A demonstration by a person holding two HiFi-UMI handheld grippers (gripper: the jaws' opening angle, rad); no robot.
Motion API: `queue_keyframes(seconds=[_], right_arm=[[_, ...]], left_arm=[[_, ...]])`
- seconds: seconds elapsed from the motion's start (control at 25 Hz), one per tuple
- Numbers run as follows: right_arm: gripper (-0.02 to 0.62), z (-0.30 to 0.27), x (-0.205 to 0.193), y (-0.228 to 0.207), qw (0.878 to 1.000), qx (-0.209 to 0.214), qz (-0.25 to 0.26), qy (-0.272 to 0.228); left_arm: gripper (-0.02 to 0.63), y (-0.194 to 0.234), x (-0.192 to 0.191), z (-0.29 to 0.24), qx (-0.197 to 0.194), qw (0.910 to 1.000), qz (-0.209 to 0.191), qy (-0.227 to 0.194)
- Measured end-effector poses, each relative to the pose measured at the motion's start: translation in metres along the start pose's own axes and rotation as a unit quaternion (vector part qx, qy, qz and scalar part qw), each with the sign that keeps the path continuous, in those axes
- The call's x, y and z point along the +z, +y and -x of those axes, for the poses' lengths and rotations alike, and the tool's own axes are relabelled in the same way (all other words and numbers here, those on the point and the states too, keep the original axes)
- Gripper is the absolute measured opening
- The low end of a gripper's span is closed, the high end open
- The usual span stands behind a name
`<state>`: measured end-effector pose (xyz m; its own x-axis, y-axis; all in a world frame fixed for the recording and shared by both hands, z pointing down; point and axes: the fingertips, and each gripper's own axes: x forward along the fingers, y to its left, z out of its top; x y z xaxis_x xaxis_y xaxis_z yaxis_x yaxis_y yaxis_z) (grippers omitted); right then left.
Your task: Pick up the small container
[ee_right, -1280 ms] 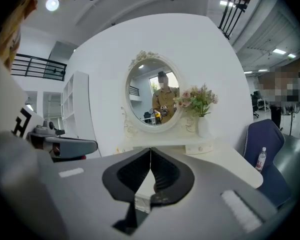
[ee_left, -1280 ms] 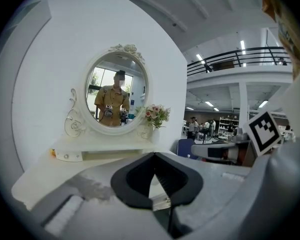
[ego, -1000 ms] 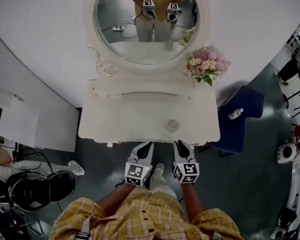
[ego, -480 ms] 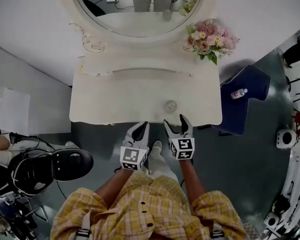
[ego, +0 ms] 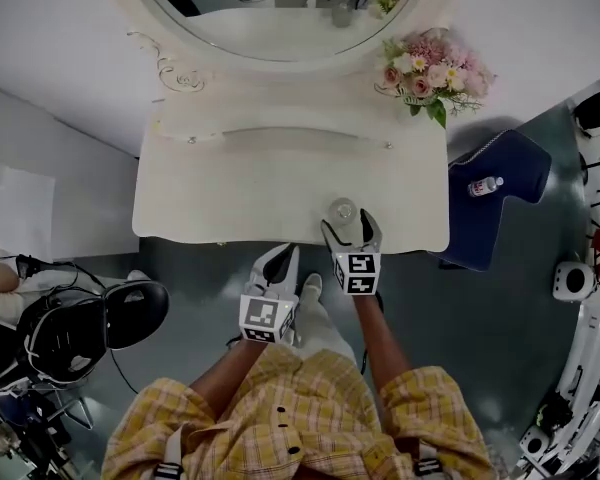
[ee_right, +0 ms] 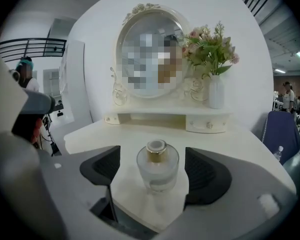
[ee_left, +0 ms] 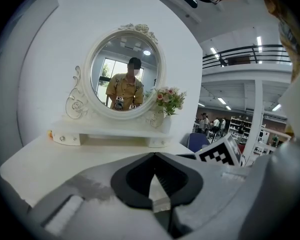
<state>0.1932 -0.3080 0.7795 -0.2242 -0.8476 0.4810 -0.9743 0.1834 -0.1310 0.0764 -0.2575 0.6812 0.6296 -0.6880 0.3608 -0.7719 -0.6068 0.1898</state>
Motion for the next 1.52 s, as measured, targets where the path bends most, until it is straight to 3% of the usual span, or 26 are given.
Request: queue_keyframes(seconds=[0.76, 1.04, 1.12, 1.52], right_arm=[[0.405, -0.057, -0.029, -0.008, 0.999, -0.032, 0.010, 0.032], [0.365, -0.062, -0.034, -0.018, 0.997, -0.060, 0.006, 0.040], [0.337, -0.062, -0.033, -0.016, 0.997, -0.061, 0.014, 0.046], [0.341, -0.060, -0.023, -0.015, 0.998, -0.047, 0.021, 0.041]], left_arm=[[0.000, 0.006, -0.026, 0.004, 0.007, 0.9995, 0.026, 0.013], [0.000, 0.012, -0.028, 0.012, 0.015, 0.9994, 0.027, 0.014], [0.000, 0.013, -0.028, 0.014, 0.017, 0.9993, 0.028, 0.015], [0.000, 0.019, -0.021, 0.014, 0.025, 0.9993, 0.027, 0.005]])
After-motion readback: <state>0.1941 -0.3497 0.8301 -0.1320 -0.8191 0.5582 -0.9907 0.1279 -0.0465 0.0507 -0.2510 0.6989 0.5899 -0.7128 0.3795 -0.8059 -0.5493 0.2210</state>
